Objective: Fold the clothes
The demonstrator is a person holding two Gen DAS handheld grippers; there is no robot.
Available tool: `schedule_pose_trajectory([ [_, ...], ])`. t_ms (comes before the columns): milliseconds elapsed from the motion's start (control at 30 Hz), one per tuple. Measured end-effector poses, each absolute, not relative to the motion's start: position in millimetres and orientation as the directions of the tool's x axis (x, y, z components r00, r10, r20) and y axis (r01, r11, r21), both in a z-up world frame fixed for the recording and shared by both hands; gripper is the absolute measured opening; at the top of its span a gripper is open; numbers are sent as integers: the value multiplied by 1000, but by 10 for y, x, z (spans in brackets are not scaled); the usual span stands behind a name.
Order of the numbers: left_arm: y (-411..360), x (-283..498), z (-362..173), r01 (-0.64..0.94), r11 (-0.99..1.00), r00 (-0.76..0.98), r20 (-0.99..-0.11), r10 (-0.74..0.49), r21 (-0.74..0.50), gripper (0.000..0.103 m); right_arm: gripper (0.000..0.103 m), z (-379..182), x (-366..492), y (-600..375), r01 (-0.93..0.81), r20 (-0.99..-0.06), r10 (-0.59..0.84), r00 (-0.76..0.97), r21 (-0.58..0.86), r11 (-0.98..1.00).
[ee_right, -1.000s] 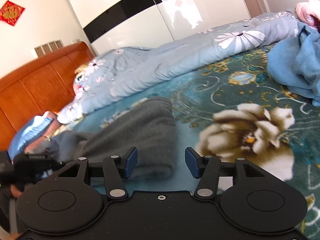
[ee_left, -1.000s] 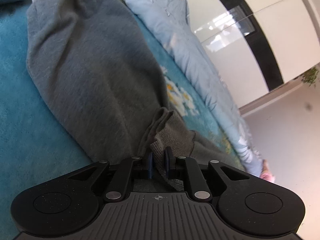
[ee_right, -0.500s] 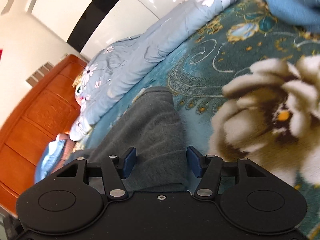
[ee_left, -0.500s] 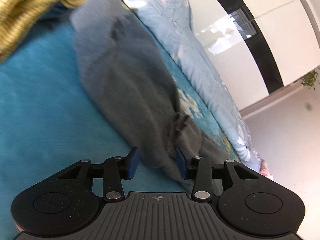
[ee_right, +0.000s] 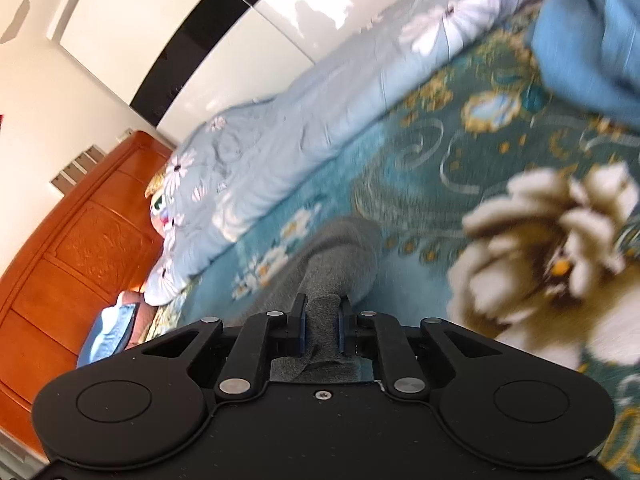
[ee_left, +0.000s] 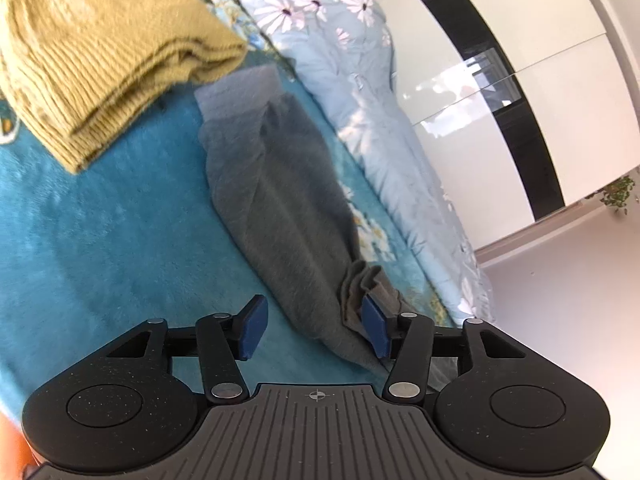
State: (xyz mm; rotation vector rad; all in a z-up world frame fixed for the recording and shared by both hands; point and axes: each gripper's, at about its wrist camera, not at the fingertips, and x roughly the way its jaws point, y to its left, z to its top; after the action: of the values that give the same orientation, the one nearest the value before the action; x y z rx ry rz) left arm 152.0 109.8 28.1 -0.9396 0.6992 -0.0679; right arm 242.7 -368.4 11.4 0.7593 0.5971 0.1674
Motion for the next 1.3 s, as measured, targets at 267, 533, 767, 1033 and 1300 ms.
schedule_pose_trajectory([
  [267, 1089, 1207, 397, -212, 604, 787, -501, -361, -768, 57, 13, 292, 1789, -4333, 153, -480, 238, 845, 643, 750],
  [533, 713, 1238, 346, -145, 672, 749, -525, -406, -726, 67, 13, -32, 1177, -5006, 315, -559, 127, 819, 624, 715],
  [767, 508, 1187, 308, -128, 695, 709, -556, -435, -707, 70, 16, -303, 1156, -4951, 374, -630, 105, 770, 577, 726],
  [1033, 651, 1089, 316, -180, 678, 730, -559, -394, -712, 79, 37, 115, 932, -4829, 325, -609, 24, 793, 456, 828],
  [1300, 540, 1407, 71, -189, 755, 715, -615, -333, -628, 79, 56, 277, 713, -4372, 149, -537, 125, 834, 437, 887],
])
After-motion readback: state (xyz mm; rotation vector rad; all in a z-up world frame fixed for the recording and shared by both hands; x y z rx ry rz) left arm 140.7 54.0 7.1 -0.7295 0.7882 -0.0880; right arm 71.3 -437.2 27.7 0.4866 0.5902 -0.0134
